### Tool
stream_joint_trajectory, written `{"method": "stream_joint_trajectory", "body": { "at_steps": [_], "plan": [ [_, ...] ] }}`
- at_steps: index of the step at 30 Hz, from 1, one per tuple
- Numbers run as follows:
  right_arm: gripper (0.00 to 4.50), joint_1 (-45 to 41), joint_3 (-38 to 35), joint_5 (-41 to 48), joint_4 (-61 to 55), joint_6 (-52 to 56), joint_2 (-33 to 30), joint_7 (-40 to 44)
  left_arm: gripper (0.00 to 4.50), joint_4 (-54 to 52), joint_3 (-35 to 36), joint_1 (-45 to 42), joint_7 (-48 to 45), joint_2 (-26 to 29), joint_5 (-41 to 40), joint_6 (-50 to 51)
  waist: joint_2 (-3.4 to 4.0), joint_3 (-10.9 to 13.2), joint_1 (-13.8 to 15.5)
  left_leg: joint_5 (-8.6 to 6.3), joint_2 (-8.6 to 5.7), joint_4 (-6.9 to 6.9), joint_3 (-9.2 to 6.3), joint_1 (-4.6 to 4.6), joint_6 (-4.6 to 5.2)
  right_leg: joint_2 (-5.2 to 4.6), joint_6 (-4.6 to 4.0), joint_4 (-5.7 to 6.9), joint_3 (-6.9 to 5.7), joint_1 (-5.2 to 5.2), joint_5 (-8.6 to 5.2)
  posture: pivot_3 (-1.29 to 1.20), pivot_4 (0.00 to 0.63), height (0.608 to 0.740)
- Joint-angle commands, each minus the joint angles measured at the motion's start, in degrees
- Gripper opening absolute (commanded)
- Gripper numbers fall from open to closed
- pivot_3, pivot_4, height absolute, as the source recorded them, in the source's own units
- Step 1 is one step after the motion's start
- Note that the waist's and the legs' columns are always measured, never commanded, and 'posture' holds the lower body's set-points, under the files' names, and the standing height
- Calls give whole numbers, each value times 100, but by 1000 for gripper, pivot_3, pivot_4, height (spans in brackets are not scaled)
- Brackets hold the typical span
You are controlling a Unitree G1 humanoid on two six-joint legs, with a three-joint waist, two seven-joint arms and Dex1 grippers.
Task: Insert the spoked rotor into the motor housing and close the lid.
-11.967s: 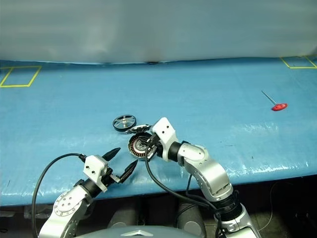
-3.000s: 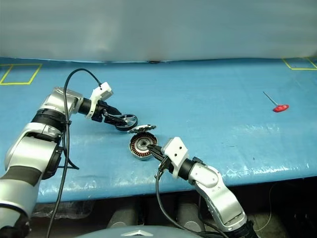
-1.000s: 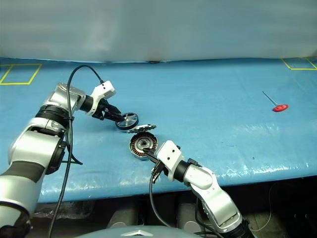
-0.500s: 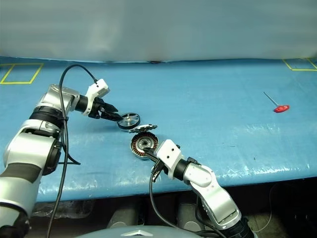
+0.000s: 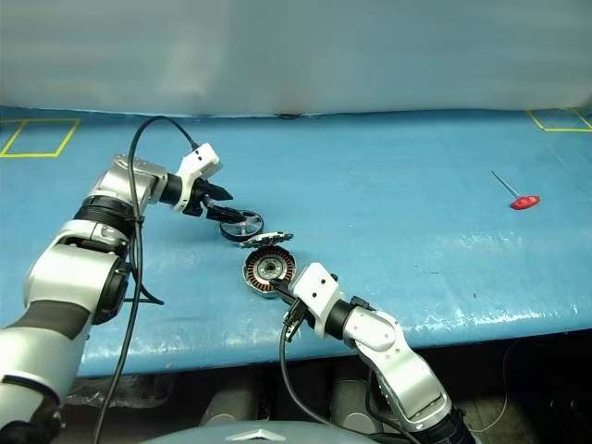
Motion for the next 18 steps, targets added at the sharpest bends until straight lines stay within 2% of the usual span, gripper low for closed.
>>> {"method": "stream_joint_trajectory", "body": {
  "at_steps": [1, 18],
  "plan": [
    [0, 3, 6, -3, -185, -35, 23, -28, 4452, -19, -66, -187, -111, -27, 88, 117, 0, 0, 0, 0, 0, 0, 0, 0, 0, 0, 0, 0, 0, 0, 0, 0, 150, 740],
    [0, 12, 50, -90, -166, -89, 74, -2, 4452, 103, -249, -116, 13, -260, 317, 437, -1, 0, 0, -1, -2, 0, -3, -1, 3, -6, 3, 0, 1, 1, 2, 0, 150, 740]
  ]
}}
